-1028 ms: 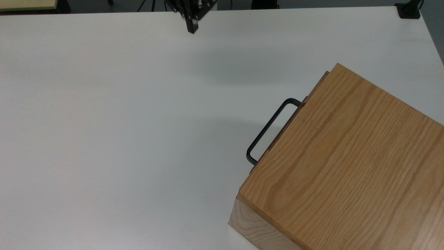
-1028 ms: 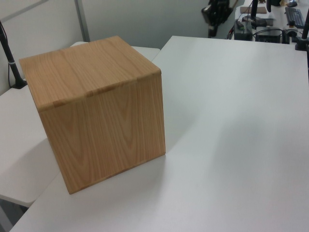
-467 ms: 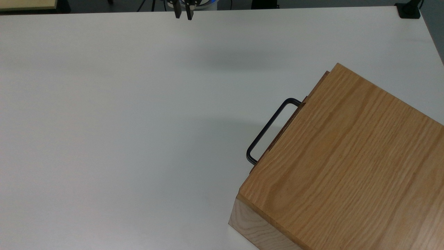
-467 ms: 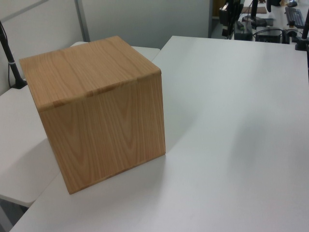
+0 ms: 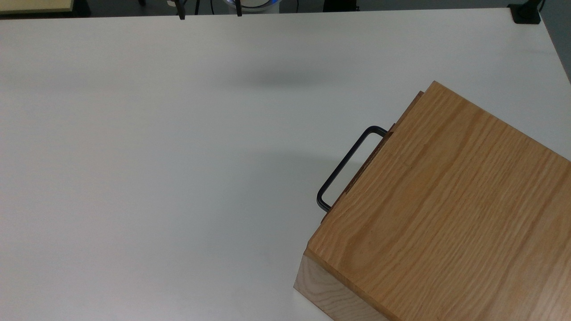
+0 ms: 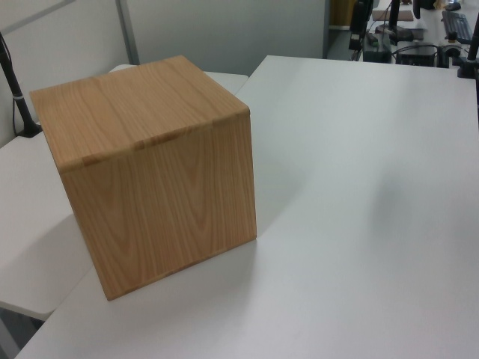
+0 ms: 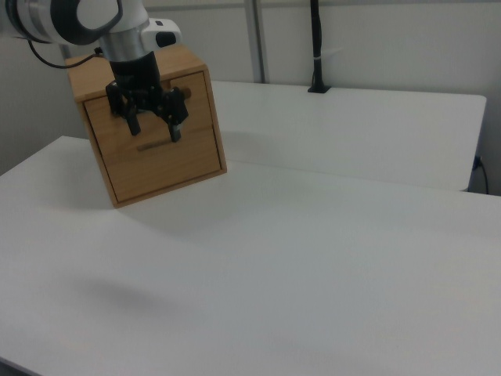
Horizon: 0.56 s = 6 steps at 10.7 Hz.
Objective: Close the drawer by sliding it
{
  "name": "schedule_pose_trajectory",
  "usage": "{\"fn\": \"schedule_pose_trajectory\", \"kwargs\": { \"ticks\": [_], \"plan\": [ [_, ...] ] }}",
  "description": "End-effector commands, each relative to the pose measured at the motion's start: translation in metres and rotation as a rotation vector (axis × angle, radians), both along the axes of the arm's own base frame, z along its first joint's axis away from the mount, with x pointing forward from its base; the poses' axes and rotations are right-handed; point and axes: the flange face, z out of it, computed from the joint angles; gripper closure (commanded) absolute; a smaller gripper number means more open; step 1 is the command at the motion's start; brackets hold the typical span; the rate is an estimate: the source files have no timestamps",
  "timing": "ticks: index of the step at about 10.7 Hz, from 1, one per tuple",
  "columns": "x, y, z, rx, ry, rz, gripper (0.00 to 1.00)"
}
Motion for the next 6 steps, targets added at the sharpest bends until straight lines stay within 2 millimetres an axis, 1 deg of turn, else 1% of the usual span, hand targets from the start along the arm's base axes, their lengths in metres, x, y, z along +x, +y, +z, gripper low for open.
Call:
{"fn": "schedule_pose_trajectory", "kwargs": {
  "ticks": [1,3,4,6],
  "plan": [
    [-0.0022,0.0026,0.0021,-0.064,0.001,0.039,0.0],
    [-0.0044,0.0004,0.0037,-0.094,0.017,0.039,0.0],
    [-0.0071,0.0038,0.0073,-0.09,0.029,0.021,0.0],
    [-0.0073,0.0084,0.0084,-0.068,0.027,-0.099,0.0]
  ]
}}
